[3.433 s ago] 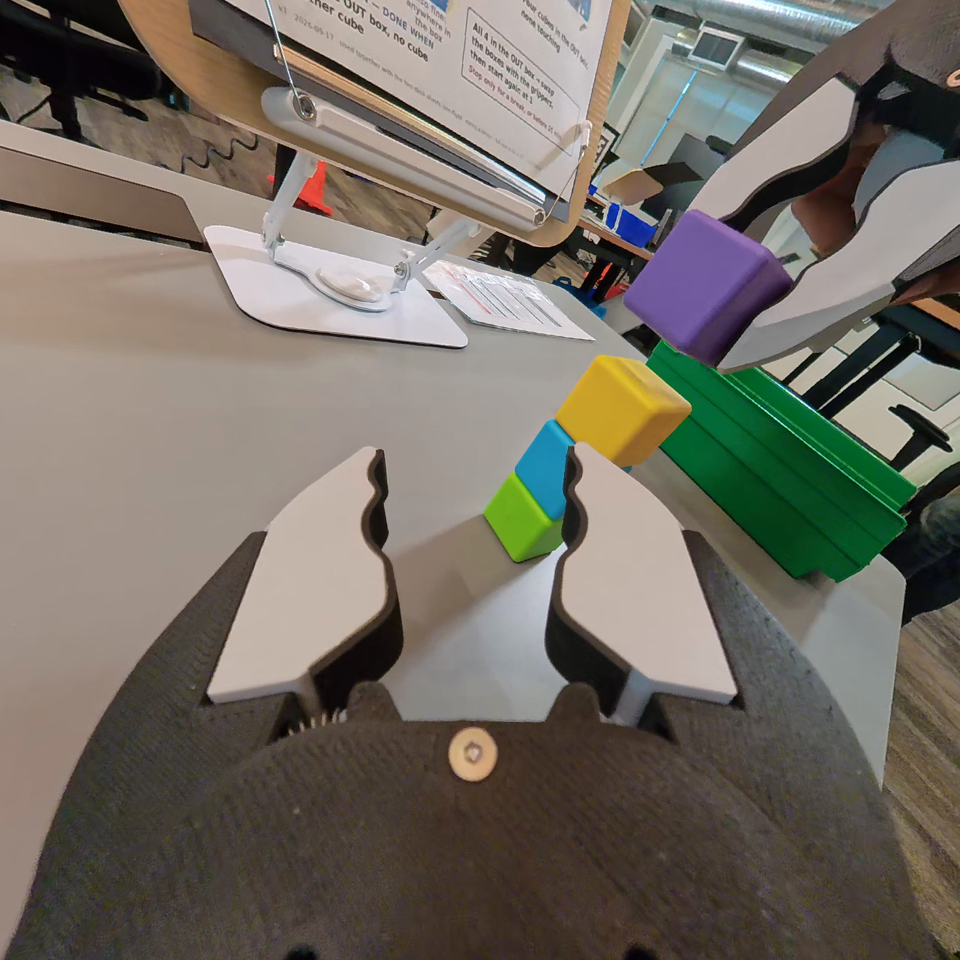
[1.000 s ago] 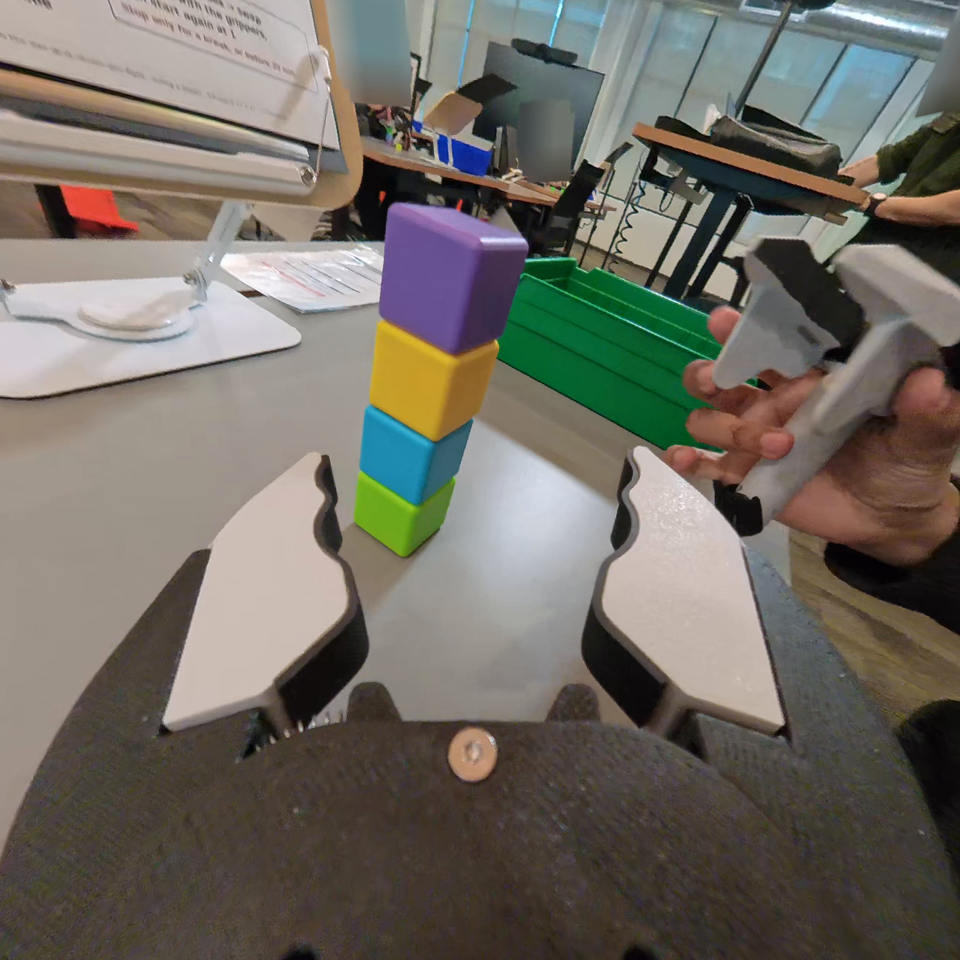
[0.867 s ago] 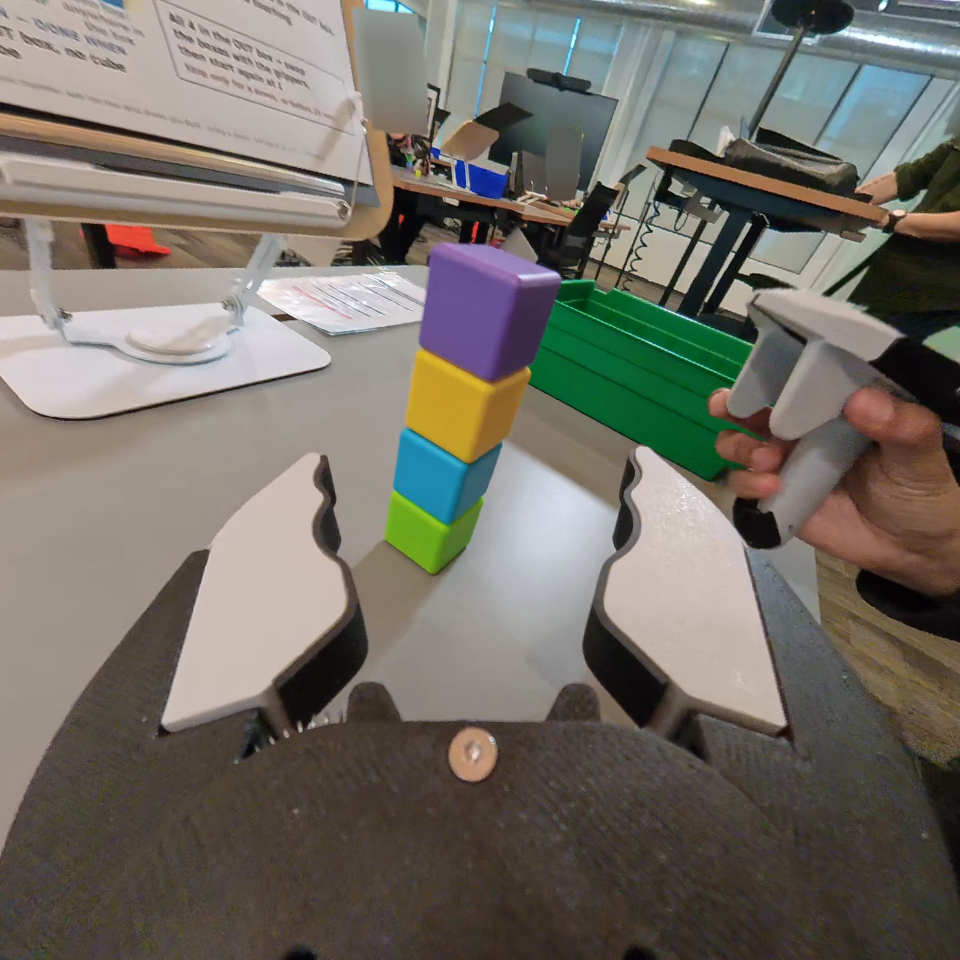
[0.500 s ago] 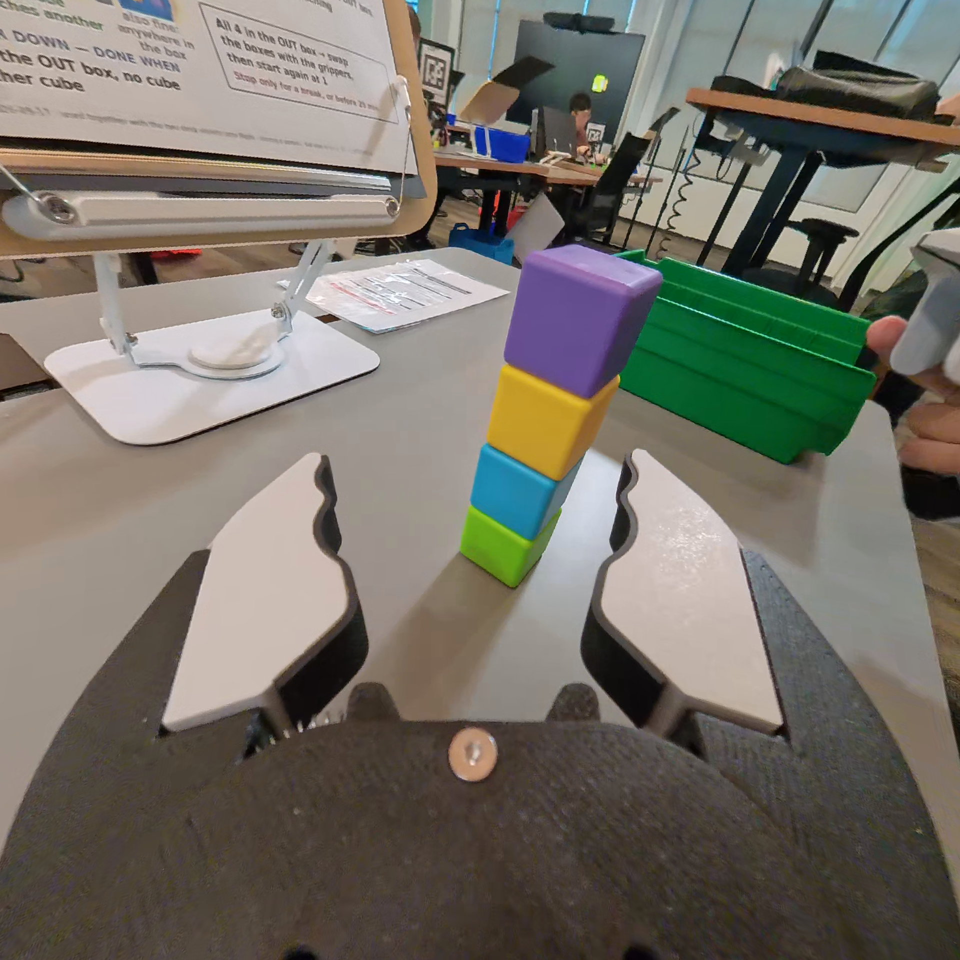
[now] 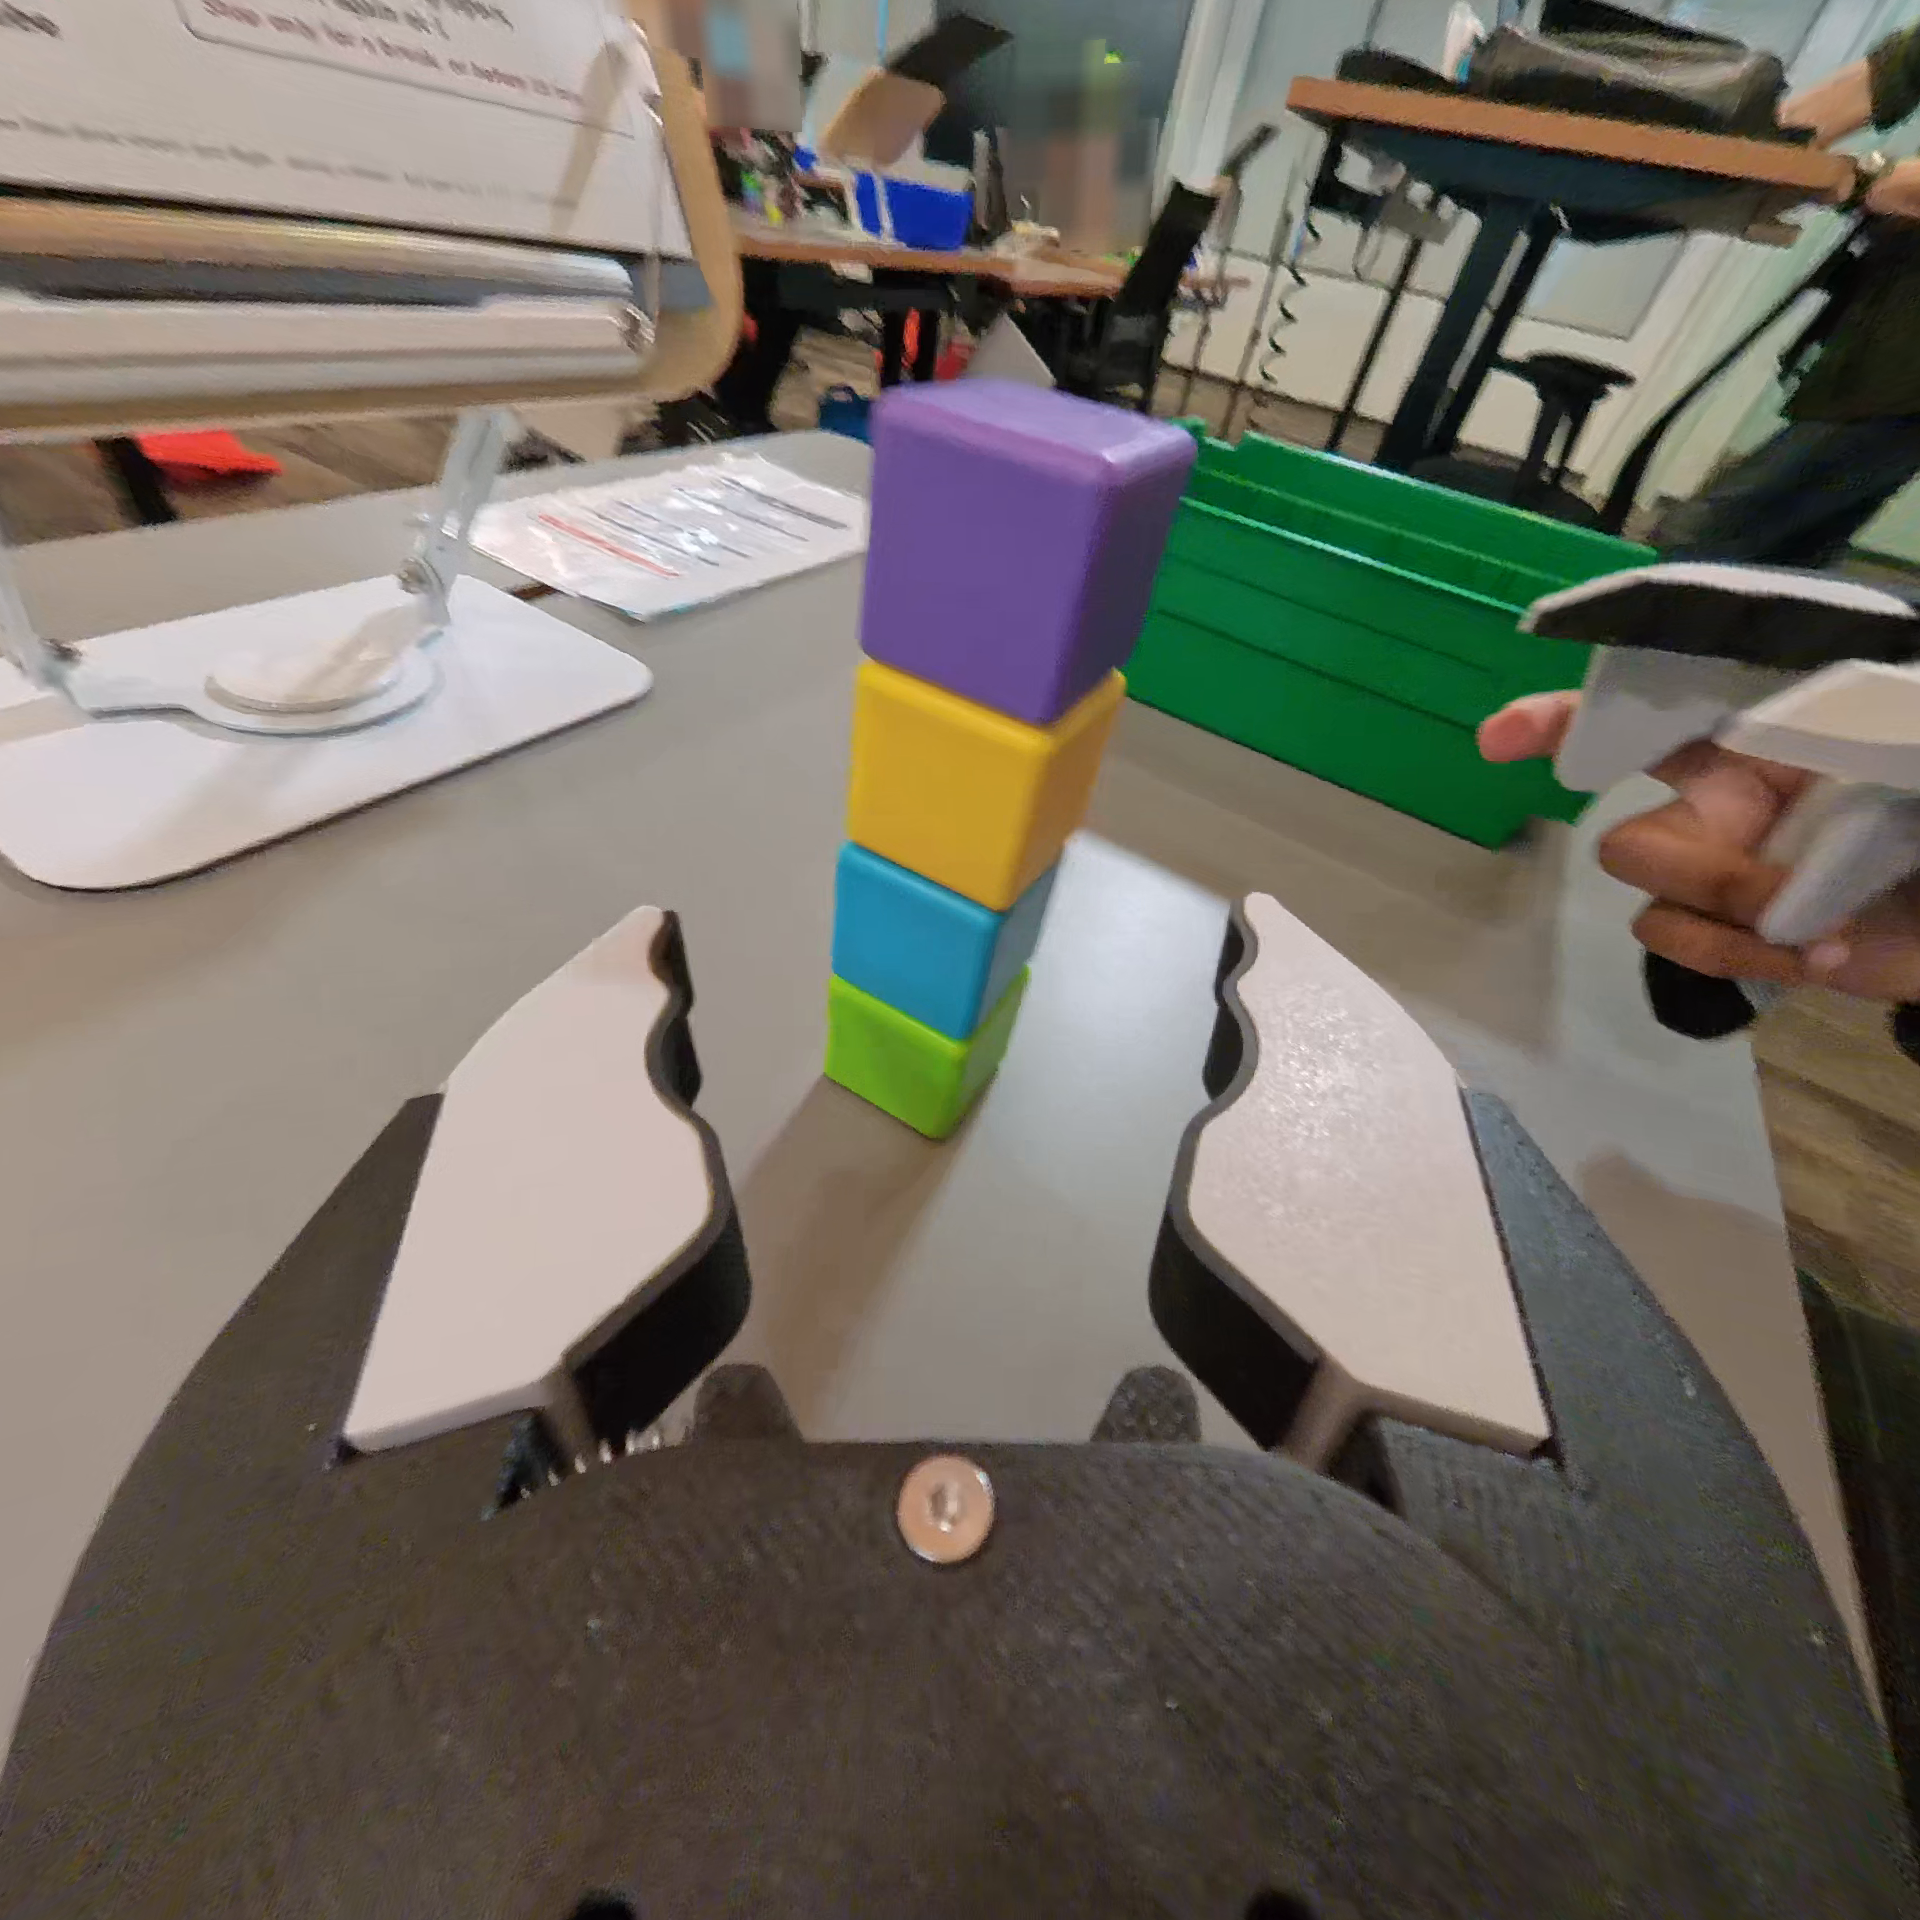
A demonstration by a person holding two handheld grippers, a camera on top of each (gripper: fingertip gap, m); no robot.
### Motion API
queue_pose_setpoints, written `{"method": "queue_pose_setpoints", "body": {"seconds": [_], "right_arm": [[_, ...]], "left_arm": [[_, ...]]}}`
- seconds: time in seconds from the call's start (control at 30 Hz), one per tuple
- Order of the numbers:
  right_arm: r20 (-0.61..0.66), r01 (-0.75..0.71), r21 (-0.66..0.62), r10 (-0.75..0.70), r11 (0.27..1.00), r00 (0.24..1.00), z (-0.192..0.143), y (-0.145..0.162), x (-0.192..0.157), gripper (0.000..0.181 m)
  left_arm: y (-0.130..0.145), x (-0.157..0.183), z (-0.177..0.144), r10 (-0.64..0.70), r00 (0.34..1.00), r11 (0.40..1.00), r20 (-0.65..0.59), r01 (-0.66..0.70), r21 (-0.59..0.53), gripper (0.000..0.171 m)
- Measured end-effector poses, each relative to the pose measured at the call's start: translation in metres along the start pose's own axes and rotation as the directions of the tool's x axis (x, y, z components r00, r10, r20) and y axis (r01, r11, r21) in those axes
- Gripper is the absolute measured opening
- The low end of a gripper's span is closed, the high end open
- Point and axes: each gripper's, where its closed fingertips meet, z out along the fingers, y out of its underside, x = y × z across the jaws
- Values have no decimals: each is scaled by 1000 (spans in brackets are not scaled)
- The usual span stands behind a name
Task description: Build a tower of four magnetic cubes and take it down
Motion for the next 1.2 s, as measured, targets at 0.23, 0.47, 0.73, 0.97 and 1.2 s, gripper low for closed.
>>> {"method": "queue_pose_setpoints", "body": {"seconds": [0.23,0.47,0.73,0.97,1.2], "right_arm": [[119,-58,-175,79,983,990,19,37,-7,60],[340,-419,-338,524,843,781,17,44,-37,78],[320,-278,-357,397,892,860,16,62,-51,69],[318,-243,-412,389,878,865,20,79,-64,67],[305,-234,-409,374,882,876,24,80,-63,60]], "left_arm": [[13,10,1,13,997,996,-70,-19,-88,80],[5,6,11,20,992,996,-124,-31,-84,86],[0,3,31,90,951,991,-297,-116,-71,97],[0,22,46,131,902,991,-412,-133,25,93],[-18,7,43,63,902,991,-427,-8,131,77]]}}
